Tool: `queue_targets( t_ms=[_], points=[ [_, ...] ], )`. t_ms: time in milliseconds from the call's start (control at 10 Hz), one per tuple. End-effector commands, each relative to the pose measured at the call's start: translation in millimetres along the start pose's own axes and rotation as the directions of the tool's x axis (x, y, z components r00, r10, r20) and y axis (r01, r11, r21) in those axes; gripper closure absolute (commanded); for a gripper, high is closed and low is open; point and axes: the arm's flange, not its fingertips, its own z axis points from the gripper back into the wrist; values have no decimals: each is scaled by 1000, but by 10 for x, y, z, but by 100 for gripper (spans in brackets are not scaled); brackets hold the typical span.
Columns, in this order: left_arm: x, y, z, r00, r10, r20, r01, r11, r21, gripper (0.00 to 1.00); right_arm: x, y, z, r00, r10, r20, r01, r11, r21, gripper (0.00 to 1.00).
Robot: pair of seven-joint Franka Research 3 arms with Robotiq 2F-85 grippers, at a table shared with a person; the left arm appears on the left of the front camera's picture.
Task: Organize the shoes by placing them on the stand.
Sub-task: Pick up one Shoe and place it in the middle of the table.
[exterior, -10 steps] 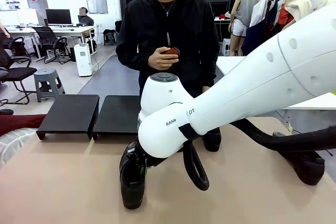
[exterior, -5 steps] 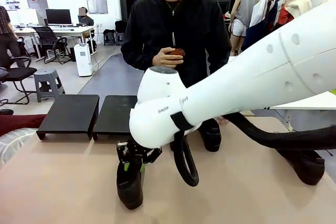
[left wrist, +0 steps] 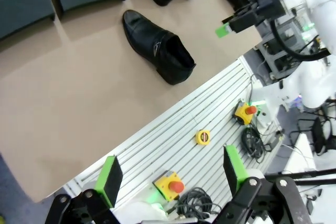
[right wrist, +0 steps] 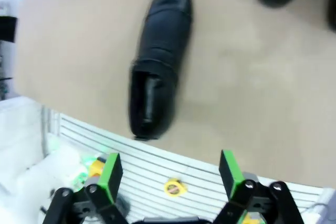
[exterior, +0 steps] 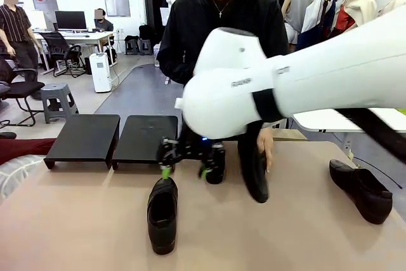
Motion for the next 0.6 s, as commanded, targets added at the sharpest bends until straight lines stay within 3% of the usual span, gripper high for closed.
queue_targets(
  t_ms=[0, 200, 500],
  points=[
    [-7, 0, 5, 1000, -17, 11, 17, 1000, -26, 0, -6, -290, -38, 998, 65, 15, -64, 996, -57, 0],
    [-7, 0, 5, 1000, -17, 11, 17, 1000, -26, 0, -91, 118, -129, 975, 220, -26, -221, 972, -74, 0],
    [-7, 0, 5, 1000, -17, 11, 17, 1000, -26, 0, -569, 1049, -501, 844, 518, -140, -534, 838, -116, 0]
  ],
)
